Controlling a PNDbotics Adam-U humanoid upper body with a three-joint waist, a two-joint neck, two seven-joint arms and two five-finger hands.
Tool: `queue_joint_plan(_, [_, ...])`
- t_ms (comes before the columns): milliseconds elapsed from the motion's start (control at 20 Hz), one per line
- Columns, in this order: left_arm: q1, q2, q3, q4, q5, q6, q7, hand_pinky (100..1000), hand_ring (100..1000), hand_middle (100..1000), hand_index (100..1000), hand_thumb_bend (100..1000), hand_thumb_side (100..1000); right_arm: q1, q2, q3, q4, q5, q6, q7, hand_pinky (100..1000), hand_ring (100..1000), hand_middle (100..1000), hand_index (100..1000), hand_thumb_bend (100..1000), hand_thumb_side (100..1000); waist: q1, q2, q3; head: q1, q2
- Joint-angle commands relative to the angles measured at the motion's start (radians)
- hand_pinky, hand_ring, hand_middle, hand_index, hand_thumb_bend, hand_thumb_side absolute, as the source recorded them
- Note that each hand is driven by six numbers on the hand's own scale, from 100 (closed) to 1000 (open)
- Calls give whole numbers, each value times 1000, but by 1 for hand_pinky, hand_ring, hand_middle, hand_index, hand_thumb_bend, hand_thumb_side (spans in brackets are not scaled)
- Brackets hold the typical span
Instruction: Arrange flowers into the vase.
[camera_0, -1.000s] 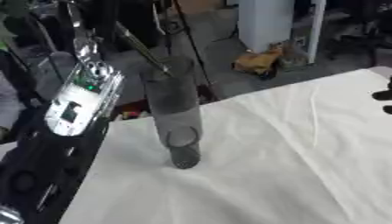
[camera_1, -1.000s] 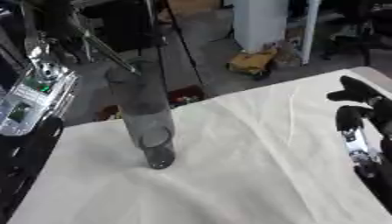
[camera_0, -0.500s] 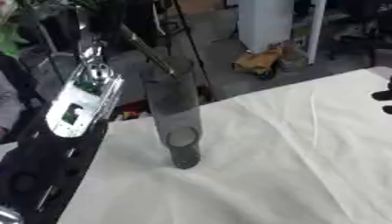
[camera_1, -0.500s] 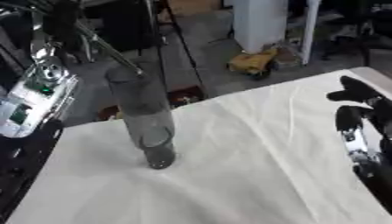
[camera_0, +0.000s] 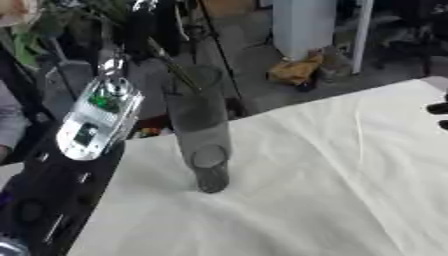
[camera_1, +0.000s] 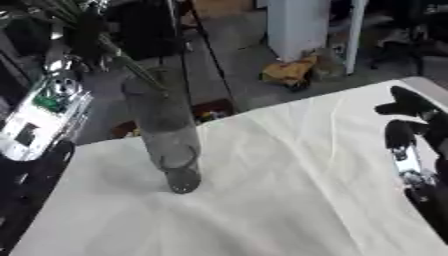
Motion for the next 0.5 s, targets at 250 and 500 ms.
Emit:
queue_joint_plan(250, [-12, 39, 3, -5, -57, 38, -68, 100, 347, 295, 374, 100, 677, -5, -19, -11, -16, -6, 0, -6, 792, 949, 743, 954, 144, 1000, -10, -39, 5, -2, 0])
queue_joint_plan(500, [-7, 43, -1, -3, -85, 59, -121, 100, 382, 339, 389, 100, 661, -4, -17, -12, -16, -5, 1, -8, 792, 949, 743, 954, 144, 1000, -11, -43, 9, -4, 2])
